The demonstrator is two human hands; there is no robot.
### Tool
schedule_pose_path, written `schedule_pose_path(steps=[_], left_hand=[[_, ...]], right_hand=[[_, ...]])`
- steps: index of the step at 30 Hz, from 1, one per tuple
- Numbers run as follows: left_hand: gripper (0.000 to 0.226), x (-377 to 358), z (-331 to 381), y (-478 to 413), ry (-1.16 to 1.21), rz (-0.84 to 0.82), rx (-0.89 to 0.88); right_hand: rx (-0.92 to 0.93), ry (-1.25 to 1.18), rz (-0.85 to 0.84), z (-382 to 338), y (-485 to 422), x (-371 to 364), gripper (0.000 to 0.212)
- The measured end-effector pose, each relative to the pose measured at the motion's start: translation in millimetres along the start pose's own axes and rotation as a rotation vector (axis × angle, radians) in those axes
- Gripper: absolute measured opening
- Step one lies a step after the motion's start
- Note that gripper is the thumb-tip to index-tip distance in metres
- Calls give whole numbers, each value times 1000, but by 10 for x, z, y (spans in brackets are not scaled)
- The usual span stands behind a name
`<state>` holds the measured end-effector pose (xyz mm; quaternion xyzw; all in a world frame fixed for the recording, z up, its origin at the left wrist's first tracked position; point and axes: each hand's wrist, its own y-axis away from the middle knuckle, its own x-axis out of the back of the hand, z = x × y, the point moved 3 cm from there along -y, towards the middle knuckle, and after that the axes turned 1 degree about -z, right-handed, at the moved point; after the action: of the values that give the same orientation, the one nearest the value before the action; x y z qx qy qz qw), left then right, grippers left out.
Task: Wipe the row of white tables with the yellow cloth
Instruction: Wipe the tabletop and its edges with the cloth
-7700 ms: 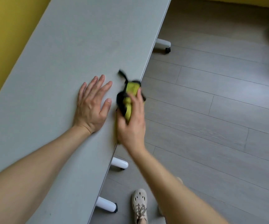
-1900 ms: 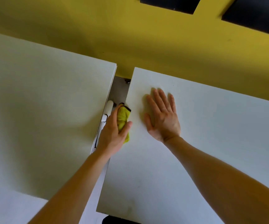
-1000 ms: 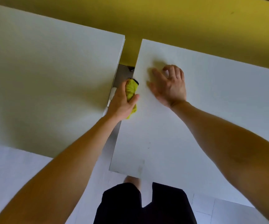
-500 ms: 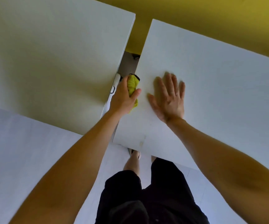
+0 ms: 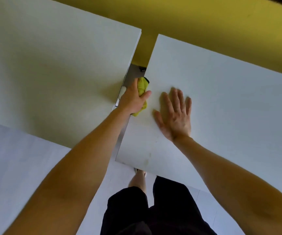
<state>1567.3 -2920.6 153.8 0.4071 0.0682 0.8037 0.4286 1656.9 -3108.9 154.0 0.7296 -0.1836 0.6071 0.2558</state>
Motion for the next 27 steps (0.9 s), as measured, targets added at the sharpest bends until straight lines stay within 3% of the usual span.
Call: schedule_pose_path(steps=[3, 7, 11, 15, 18, 20, 24, 27], left_hand=[[75, -49, -14, -64, -28, 44, 34], [67, -86, -504, 850, 73, -15, 117], [68, -73, -524, 1126, 36, -66, 154], [63, 65, 89, -160, -34, 45, 92], [74, 185, 723, -1402, -92, 77, 9], [80, 178, 912, -1739, -137, 88, 4], [73, 131, 537, -1084, -50, 155, -28], [71, 46, 72, -121, -35, 71, 89]], right_hand=[[13, -10, 71, 12, -76, 72, 68], [62, -132, 216, 267, -773, 340, 42], [60, -50, 123, 437, -1277, 265, 54], [82, -76, 124, 440, -1219, 178, 60], [75, -96, 158, 469, -1257, 142, 57], [84, -102, 171, 467, -1248, 124, 55], [90, -127, 175, 460, -1241, 177, 56], [99, -141, 159, 437, -1240, 187, 56]])
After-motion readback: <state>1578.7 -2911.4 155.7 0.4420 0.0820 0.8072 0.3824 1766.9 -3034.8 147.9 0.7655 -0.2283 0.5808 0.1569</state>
